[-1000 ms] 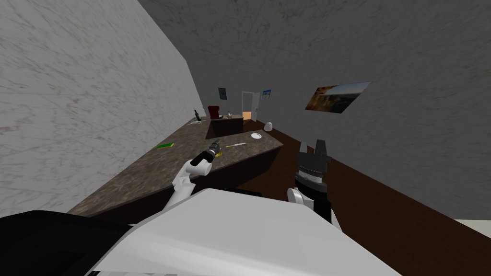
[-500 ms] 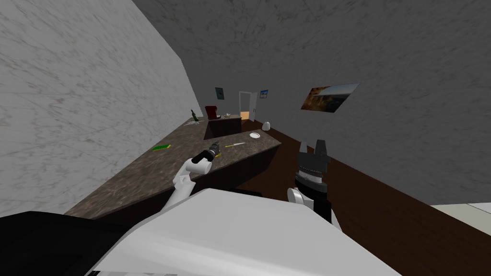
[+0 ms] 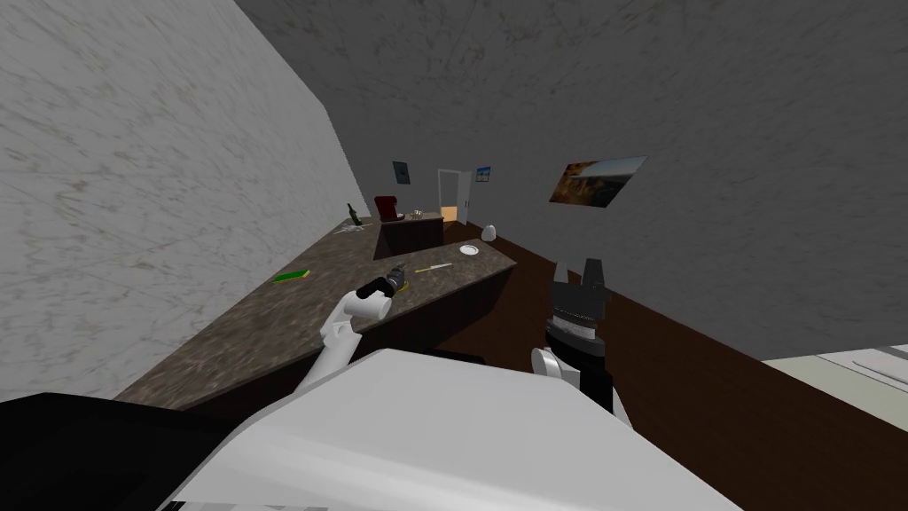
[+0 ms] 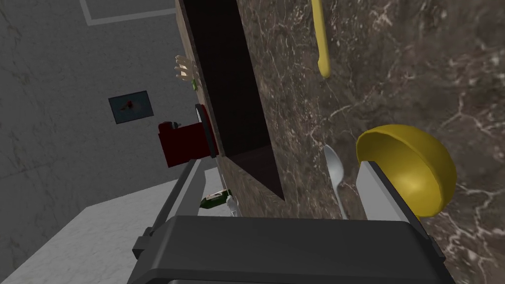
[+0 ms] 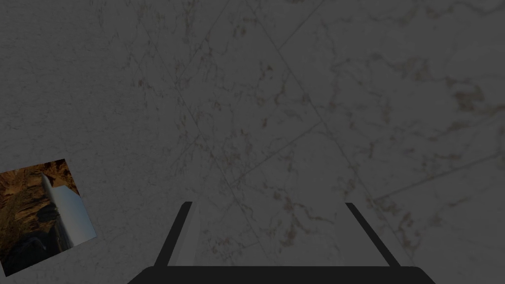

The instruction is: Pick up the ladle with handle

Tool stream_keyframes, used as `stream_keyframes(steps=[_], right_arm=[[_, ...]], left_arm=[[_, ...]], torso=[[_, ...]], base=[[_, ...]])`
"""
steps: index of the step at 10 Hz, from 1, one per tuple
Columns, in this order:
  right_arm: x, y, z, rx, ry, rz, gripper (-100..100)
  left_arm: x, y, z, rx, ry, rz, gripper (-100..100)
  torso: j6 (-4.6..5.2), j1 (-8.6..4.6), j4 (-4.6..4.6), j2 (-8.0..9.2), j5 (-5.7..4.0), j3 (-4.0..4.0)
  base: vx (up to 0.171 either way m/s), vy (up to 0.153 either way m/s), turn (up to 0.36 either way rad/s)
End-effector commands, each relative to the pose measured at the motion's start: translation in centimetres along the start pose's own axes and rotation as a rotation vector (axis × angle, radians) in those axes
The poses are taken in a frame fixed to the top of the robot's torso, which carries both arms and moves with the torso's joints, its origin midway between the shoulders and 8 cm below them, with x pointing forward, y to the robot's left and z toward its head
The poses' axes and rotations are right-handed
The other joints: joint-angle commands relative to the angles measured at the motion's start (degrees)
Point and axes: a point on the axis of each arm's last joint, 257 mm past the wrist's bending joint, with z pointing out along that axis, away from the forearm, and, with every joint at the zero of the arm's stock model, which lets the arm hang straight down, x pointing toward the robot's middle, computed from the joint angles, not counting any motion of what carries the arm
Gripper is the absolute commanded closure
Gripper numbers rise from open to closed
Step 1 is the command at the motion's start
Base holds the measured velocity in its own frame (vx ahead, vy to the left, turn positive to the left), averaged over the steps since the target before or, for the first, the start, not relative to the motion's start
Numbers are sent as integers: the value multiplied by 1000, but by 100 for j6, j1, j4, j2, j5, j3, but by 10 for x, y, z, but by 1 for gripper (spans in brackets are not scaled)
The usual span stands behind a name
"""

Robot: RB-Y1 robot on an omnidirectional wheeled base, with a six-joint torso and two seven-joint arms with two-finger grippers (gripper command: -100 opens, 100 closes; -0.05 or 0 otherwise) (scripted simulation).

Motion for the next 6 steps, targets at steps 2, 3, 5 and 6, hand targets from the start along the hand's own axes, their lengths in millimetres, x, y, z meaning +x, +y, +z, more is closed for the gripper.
stream_keyframes(steps=[2, 3, 5, 6], right_arm=[[0, 0, 0, 0, 0, 0, 0], [0, 0, 0, 0, 0, 0, 0], [0, 0, 0, 0, 0, 0, 0], [0, 0, 0, 0, 0, 0, 0]], left_arm=[[-5, 12, 2, -62, -15, -11, -100], [-6, 15, 2, -72, -17, -11, -100], [-11, 26, 3, -131, -33, -22, -100], [-15, 29, 5, -154, -43, -32, -100]], torso=[[4, 1, 0, 2, 0, 1], [1, 2, 1, 3, 0, 2], [3, 3, 0, 3, 0, 1], [1, 5, 0, 2, 1, 1]], base=[[-24, 22, -122], [-13, 17, 9], [-24, 30, -107], [-28, 31, -154]])
